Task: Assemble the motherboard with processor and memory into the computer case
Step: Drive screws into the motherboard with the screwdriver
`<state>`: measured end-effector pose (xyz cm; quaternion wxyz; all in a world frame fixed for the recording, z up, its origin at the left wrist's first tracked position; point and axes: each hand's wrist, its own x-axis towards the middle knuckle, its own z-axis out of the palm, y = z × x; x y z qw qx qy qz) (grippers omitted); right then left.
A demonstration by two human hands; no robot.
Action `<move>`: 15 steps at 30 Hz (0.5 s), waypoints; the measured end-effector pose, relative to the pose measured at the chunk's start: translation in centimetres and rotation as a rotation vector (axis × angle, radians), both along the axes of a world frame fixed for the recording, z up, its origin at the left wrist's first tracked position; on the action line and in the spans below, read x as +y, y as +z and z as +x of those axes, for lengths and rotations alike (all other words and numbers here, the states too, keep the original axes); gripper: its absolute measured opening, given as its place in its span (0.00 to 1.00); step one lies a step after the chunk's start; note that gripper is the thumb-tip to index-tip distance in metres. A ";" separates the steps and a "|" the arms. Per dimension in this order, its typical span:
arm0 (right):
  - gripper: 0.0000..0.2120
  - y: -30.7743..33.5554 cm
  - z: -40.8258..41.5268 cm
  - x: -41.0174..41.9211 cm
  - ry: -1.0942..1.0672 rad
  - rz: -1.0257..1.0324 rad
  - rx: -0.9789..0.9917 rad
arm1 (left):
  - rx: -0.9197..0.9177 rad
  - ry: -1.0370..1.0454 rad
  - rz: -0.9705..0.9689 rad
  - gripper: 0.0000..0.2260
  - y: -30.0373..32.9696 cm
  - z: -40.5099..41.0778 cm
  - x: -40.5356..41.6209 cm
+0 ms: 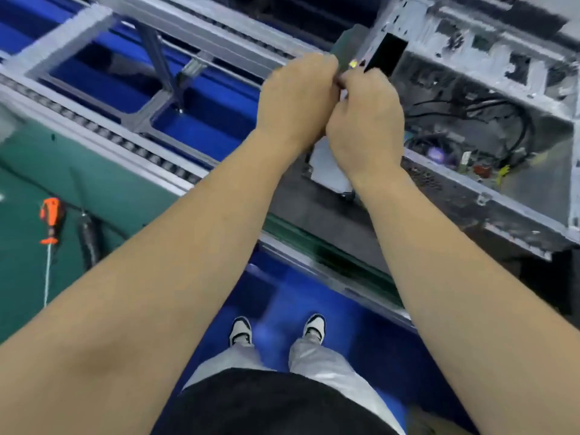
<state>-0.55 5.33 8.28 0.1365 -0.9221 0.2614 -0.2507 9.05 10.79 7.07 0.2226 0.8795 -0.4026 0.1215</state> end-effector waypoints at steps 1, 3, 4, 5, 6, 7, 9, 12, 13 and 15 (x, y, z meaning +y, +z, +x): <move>0.19 -0.7 1.1 2.2 0.059 -0.013 -0.008 | 0.028 0.053 -0.012 0.09 -0.9 0.9 2.5; 0.19 -2.5 3.2 6.4 0.177 -0.033 0.010 | 0.070 0.138 -0.022 0.12 -2.8 2.6 7.7; 0.18 -3.5 4.3 8.4 0.234 -0.012 0.028 | 0.089 0.178 -0.006 0.13 -3.8 3.3 10.1; 0.16 -4.7 5.2 10.3 0.284 0.041 0.049 | 0.112 0.228 0.018 0.13 -4.9 3.9 12.5; 0.15 -5.9 6.2 12.3 0.321 0.121 0.073 | 0.132 0.285 0.050 0.13 -6.0 4.5 14.6; 0.15 -7.2 7.0 14.2 0.346 0.213 0.108 | 0.155 0.346 0.087 0.13 -7.1 5.0 16.7; 0.15 -9.9 8.1 17.5 0.383 0.331 0.216 | 0.193 0.459 0.138 0.12 -9.7 5.7 20.9; 0.17 -13.4 8.8 22.0 0.484 0.374 0.372 | 0.211 0.629 0.197 0.17 -13.4 5.7 27.4; 0.17 -14.3 8.9 23.5 0.516 0.386 0.419 | 0.212 0.696 0.209 0.19 -14.6 5.5 29.5; 0.17 -15.9 9.3 26.5 0.582 0.396 0.496 | 0.243 0.831 0.215 0.20 -16.6 5.0 33.2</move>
